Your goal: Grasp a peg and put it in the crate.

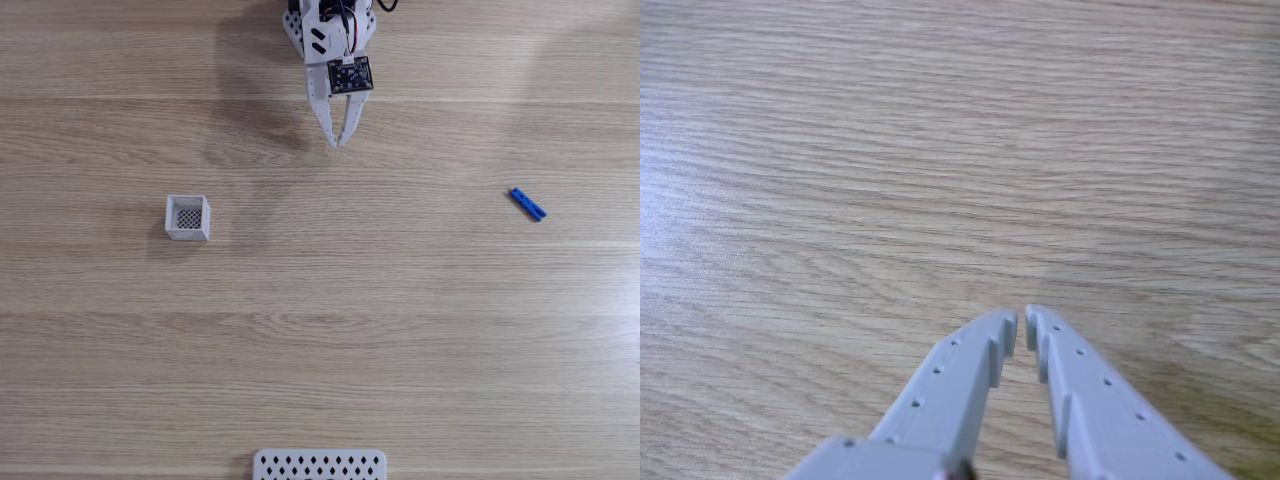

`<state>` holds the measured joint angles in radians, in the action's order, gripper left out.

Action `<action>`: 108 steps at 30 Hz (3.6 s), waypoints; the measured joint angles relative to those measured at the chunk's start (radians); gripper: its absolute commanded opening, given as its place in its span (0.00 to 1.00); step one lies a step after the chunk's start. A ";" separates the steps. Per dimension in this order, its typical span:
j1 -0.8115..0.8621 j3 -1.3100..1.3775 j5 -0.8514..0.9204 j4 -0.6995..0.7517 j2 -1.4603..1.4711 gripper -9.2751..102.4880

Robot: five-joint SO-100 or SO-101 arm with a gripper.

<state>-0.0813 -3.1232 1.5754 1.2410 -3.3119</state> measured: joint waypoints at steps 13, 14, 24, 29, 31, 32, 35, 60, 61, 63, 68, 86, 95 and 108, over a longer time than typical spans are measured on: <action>0.000 0.000 0.000 0.000 0.000 0.07; 0.000 0.000 0.000 0.000 0.000 0.07; 0.000 0.000 0.000 0.000 0.000 0.07; 0.000 0.000 0.000 0.000 0.000 0.07; 0.000 0.000 0.000 0.000 0.000 0.07; 0.000 0.000 0.000 0.000 0.000 0.07; 0.000 0.000 0.000 0.000 0.000 0.07; 0.000 0.000 0.000 0.000 0.000 0.07; 0.000 0.000 0.000 0.000 0.000 0.07; 0.000 0.000 0.000 0.000 0.000 0.07; -0.005 0.029 0.000 -0.005 0.143 0.07; -0.670 1.376 -0.058 0.179 1.598 0.08; -0.808 1.980 -0.360 0.127 2.095 0.19; -0.712 2.097 -0.391 0.072 2.273 0.27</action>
<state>-0.7931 -1.0262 1.1842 1.3131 -1.0385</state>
